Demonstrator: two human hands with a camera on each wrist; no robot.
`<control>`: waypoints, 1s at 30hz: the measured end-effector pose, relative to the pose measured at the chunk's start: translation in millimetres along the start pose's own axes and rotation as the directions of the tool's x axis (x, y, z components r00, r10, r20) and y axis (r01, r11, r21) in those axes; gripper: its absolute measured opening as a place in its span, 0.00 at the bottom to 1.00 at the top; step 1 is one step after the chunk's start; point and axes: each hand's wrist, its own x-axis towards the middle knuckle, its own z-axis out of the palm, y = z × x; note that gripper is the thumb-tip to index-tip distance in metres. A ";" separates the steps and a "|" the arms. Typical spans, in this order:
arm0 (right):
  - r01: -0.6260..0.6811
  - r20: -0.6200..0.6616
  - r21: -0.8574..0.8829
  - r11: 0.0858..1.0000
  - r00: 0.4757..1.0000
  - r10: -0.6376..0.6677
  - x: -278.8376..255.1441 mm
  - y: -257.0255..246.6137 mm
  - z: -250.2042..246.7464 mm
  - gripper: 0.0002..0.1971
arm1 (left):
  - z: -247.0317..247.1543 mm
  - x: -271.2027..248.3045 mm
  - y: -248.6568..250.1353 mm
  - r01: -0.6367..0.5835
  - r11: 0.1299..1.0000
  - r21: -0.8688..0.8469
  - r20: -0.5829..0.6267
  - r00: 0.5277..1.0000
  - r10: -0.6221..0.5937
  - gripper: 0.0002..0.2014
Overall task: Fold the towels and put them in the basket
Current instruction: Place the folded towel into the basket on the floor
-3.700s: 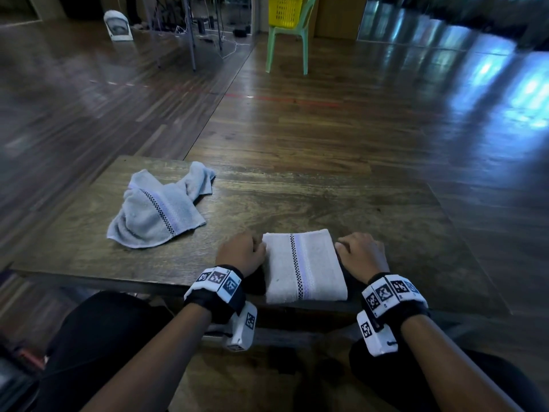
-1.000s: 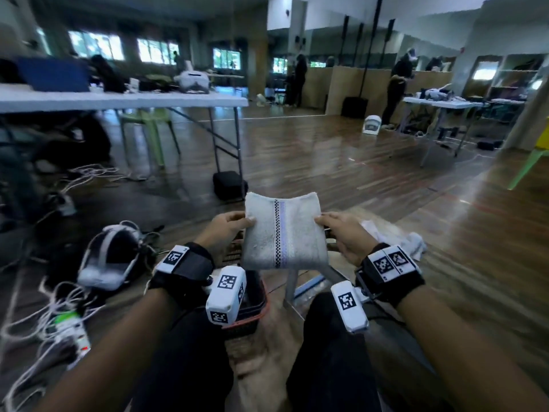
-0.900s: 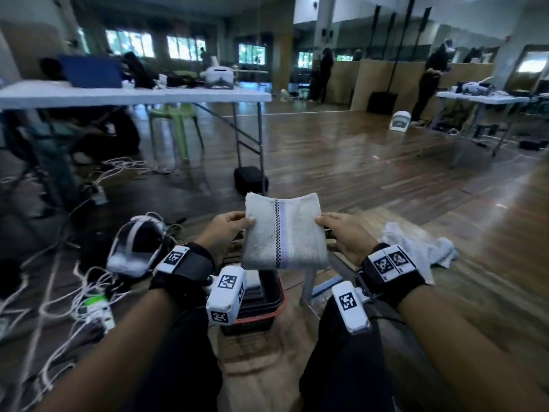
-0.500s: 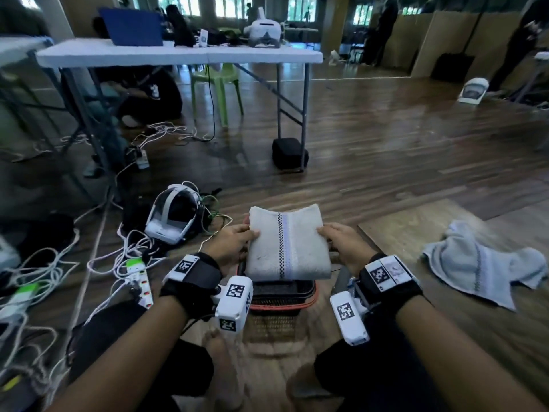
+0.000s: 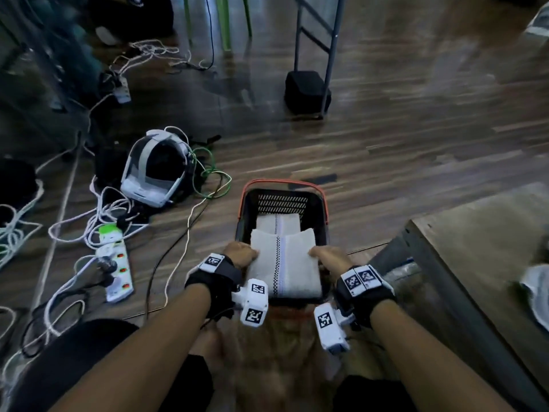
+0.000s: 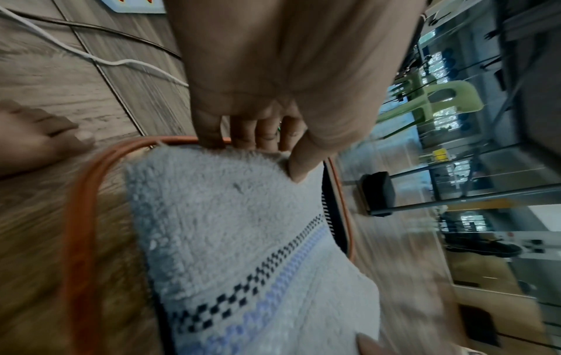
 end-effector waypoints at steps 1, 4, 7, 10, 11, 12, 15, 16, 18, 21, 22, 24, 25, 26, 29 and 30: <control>-0.007 0.000 -0.012 1.000 1.000 0.007 17.9 -1.7 2.2 0.09 | 3.9 20.2 -1.0 0.009 1.000 0.018 0.000 1.000 -0.009 0.14; -0.031 -0.012 -0.040 0.999 0.999 0.030 72.1 -12.4 8.7 0.10 | 13.5 77.9 -0.6 0.031 0.999 0.043 -0.053 0.998 -0.029 0.16; -0.019 -0.022 -0.074 0.997 1.000 0.017 127.6 -26.4 15.4 0.09 | 20.1 129.2 9.3 0.039 0.997 0.067 -0.094 0.995 -0.033 0.13; 0.007 -0.039 -0.088 0.996 0.999 -0.011 179.2 -33.0 25.2 0.07 | 23.6 172.4 18.1 0.012 0.995 0.098 -0.118 0.993 0.000 0.10; 0.014 -0.043 -0.094 0.995 0.999 -0.018 192.8 -33.7 28.1 0.08 | 25.3 185.9 19.2 0.004 0.993 0.118 -0.132 0.991 0.012 0.11; 0.017 -0.051 -0.095 0.995 0.998 -0.022 206.6 -32.3 30.6 0.09 | 26.9 197.5 20.8 -0.006 0.990 0.138 -0.139 0.990 0.025 0.11; 0.023 -0.085 -0.100 0.995 0.996 -0.032 237.0 -23.8 36.7 0.06 | 34.7 226.2 18.8 -0.041 0.977 0.208 -0.136 0.988 0.070 0.10; 0.026 -0.096 -0.100 0.995 0.995 -0.035 244.3 -19.5 38.5 0.07 | 37.2 233.6 17.0 -0.045 0.974 0.222 -0.145 0.986 0.078 0.10; 0.045 -0.113 -0.085 0.995 0.992 -0.054 257.8 -9.2 42.8 0.10 | 41.9 245.5 11.2 -0.032 0.970 0.242 -0.157 0.985 0.072 0.07; 0.063 -0.120 -0.087 0.994 0.990 -0.074 267.9 -0.1 47.9 0.12 | 47.8 254.2 3.7 -0.003 0.971 0.237 -0.165 0.985 0.043 0.05; 0.070 -0.121 -0.086 0.994 0.989 -0.081 270.6 1.5 48.9 0.11 | 48.8 256.0 1.0 -0.002 0.972 0.234 -0.164 0.986 0.042 0.07; 0.083 -0.125 -0.072 0.994 0.988 -0.092 273.8 3.7 49.9 0.11 | 49.8 259.3 -3.0 0.005 0.973 0.229 -0.160 0.987 0.033 0.13; 0.090 -0.127 -0.073 0.993 0.987 -0.099 274.6 4.4 50.4 0.10 | 50.7 259.6 -3.8 0.008 0.973 0.232 -0.163 0.986 0.031 0.14; 0.098 -0.136 -0.088 0.991 0.985 -0.110 275.5 5.3 51.9 0.10 | 52.0 258.4 -4.0 0.012 0.972 0.235 -0.175 0.984 0.030 0.16; 0.152 -0.255 -0.270 0.951 0.941 -0.223 270.2 5.0 61.4 0.18 | 61.0 250.7 -4.8 -0.077 0.960 0.270 -0.247 0.958 0.146 0.23; 0.203 -0.296 -0.396 0.896 0.895 -0.334 266.3 4.6 65.5 0.23 | 65.3 246.9 -5.8 -0.152 0.934 0.324 -0.268 0.932 0.244 0.25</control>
